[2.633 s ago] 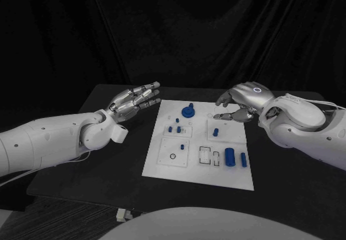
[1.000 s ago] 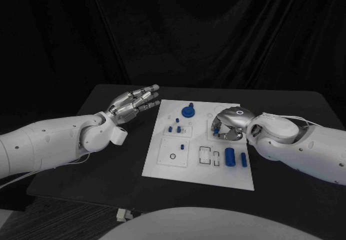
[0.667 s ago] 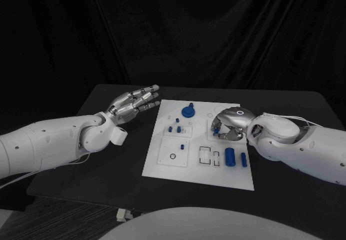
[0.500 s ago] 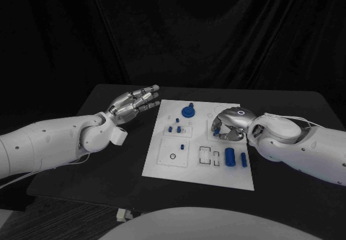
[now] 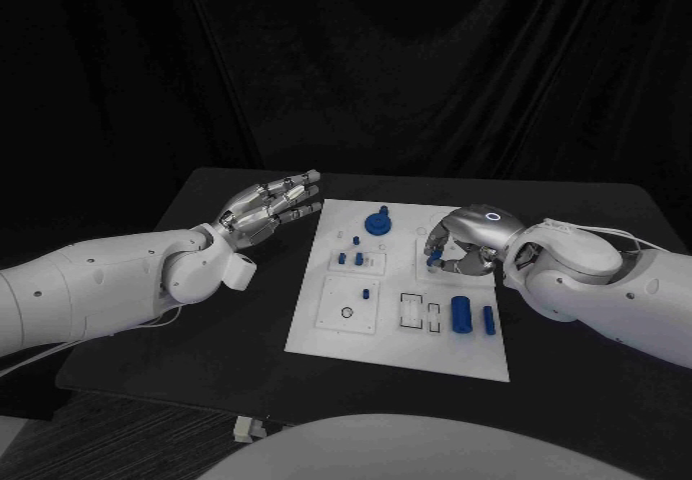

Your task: Assemble the parts on the task board

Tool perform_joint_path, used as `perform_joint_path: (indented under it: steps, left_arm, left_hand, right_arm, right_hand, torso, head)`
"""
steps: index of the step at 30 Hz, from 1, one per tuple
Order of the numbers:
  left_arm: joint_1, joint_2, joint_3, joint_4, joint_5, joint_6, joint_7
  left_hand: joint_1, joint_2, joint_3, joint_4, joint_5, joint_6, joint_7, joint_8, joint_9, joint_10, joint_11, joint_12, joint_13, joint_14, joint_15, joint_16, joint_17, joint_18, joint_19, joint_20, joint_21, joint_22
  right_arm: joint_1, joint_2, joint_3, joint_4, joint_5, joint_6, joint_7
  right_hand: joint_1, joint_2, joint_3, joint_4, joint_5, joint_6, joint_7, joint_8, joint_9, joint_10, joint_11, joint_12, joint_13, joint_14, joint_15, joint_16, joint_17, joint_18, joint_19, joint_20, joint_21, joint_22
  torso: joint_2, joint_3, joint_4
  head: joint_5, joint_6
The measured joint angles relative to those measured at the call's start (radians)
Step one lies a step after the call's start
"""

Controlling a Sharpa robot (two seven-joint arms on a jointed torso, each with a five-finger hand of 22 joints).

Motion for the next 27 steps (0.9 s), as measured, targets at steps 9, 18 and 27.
perform_joint_path:
  steps: [9, 18, 27]
  left_arm:
    - [0.000, 0.005, 0.000, -0.004, 0.000, 0.001, 0.000]
    - [-0.001, 0.004, 0.000, -0.004, 0.000, 0.001, 0.000]
    - [-0.001, -0.001, 0.000, -0.003, 0.000, 0.001, 0.000]
  left_hand:
    - [0.000, 0.000, 0.000, 0.000, 0.000, 0.000, 0.000, 0.000, 0.000, 0.000, 0.000, 0.000, 0.000, 0.010, 0.010, 0.000, 0.000, 0.000, 0.000, 0.000, 0.000, 0.000]
    - [0.000, 0.000, 0.000, 0.000, 0.000, 0.000, 0.000, 0.000, 0.000, 0.000, 0.000, 0.000, 0.000, 0.006, 0.014, 0.000, 0.000, 0.000, 0.000, 0.000, 0.000, 0.000]
    - [0.000, 0.000, 0.000, 0.000, 0.000, 0.000, 0.000, 0.000, 0.000, -0.003, 0.004, 0.000, 0.000, 0.005, 0.015, 0.000, 0.000, 0.000, 0.000, 0.000, 0.000, 0.000]
  right_arm:
    - [0.078, -0.001, 0.002, 0.080, 0.068, 0.001, -0.016]
    - [0.068, 0.098, 0.001, 0.113, 0.112, 0.047, -0.025]
    - [0.006, 0.201, 0.001, 0.087, 0.090, 0.099, -0.023]
  right_hand:
    - [0.000, 0.000, 0.000, 0.000, 0.000, 0.000, 0.000, 0.000, 0.002, 0.003, 0.003, 0.000, 0.000, 0.000, 0.000, 0.000, 0.000, 0.000, 0.000, 0.000, 0.000, 0.000]
    - [0.000, 0.000, 0.012, -0.012, -0.001, -0.001, 0.000, 0.000, 0.007, 0.004, 0.003, -0.011, -0.003, 0.000, 0.000, 0.000, -0.001, 0.000, 0.000, 0.000, 0.000, 0.000]
    - [0.000, 0.000, 0.012, -0.012, -0.001, -0.006, 0.005, 0.000, 0.018, 0.004, 0.003, -0.012, -0.004, 0.000, 0.000, 0.000, -0.002, 0.000, 0.000, 0.000, 0.000, 0.000]
  torso:
    - [0.000, 0.0000, 0.0001]
    - [0.000, -0.0004, 0.0001]
    - [-0.001, -0.0011, 0.0008]
  head:
    - [-0.004, 0.000]
    - [-0.011, 0.000]
    - [-0.004, 0.000]
